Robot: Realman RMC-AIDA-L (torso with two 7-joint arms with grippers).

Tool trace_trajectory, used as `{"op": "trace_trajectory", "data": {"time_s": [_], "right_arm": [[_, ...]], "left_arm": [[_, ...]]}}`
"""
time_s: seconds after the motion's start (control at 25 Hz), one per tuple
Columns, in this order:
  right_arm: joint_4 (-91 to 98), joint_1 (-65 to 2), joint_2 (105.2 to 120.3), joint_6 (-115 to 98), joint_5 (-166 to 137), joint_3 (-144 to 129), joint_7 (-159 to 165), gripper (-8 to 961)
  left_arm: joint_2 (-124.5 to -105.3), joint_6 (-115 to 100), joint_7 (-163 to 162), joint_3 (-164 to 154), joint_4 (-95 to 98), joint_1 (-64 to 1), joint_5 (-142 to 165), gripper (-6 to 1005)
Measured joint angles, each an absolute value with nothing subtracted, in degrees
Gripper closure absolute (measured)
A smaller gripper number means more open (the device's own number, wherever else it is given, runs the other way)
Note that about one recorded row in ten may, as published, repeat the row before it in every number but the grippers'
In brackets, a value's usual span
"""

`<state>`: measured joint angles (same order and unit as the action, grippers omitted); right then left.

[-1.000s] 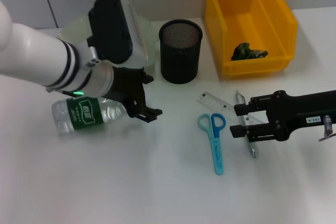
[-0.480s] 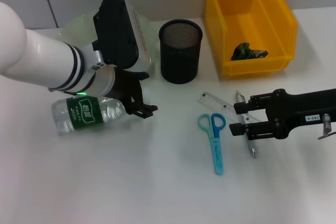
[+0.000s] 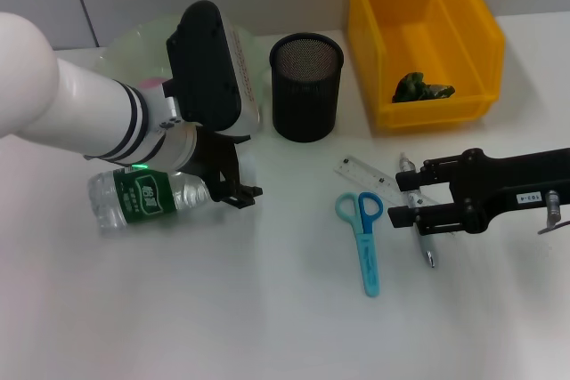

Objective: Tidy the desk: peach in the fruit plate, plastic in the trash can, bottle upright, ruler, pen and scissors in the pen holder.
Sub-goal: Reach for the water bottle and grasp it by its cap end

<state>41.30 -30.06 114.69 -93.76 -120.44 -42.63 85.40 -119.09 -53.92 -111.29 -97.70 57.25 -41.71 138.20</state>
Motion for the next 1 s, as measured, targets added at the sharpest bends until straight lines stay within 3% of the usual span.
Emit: {"op": "trace_trajectory", "data": {"time_s": [0.4,1.0], "right_arm": [[41.3,-30.15,114.86,-93.68,-120.3,-42.62,85.52,321],[41.31,-30.25,114.87,-93.6,-120.23,-42.62,86.11,321]], "left_arm": [[-119.09,-52.81,-111.16,-98.12,55.01,-42.72,140.0,240],[-119.09,-52.73,-111.08,-98.75,54.65,-42.71,141.33,363]]}}
